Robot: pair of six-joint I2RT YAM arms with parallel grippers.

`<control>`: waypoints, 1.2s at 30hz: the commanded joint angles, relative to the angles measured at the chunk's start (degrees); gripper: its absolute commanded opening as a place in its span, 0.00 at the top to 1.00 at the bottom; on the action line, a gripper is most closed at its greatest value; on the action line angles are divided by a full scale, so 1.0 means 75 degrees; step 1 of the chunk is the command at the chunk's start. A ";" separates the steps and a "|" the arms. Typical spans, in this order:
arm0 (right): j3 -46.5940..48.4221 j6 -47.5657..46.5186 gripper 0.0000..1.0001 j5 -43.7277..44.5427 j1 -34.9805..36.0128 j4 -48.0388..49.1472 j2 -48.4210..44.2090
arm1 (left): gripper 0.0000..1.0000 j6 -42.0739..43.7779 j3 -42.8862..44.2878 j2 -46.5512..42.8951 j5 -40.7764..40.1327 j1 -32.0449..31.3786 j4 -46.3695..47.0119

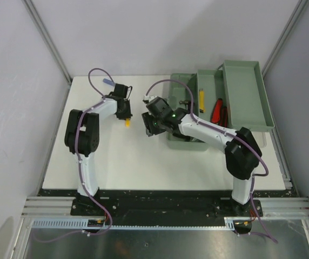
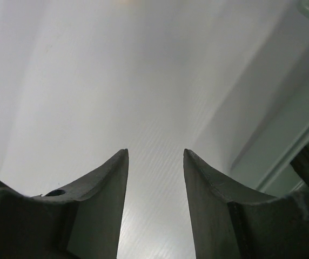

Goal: Pack the tool kit

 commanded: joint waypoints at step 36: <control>0.0787 0.0732 0.14 0.2144 0.1115 0.0172 0.0670 | 0.19 -0.1688 -0.3315 -0.5386 -0.0825 0.0886 -0.0188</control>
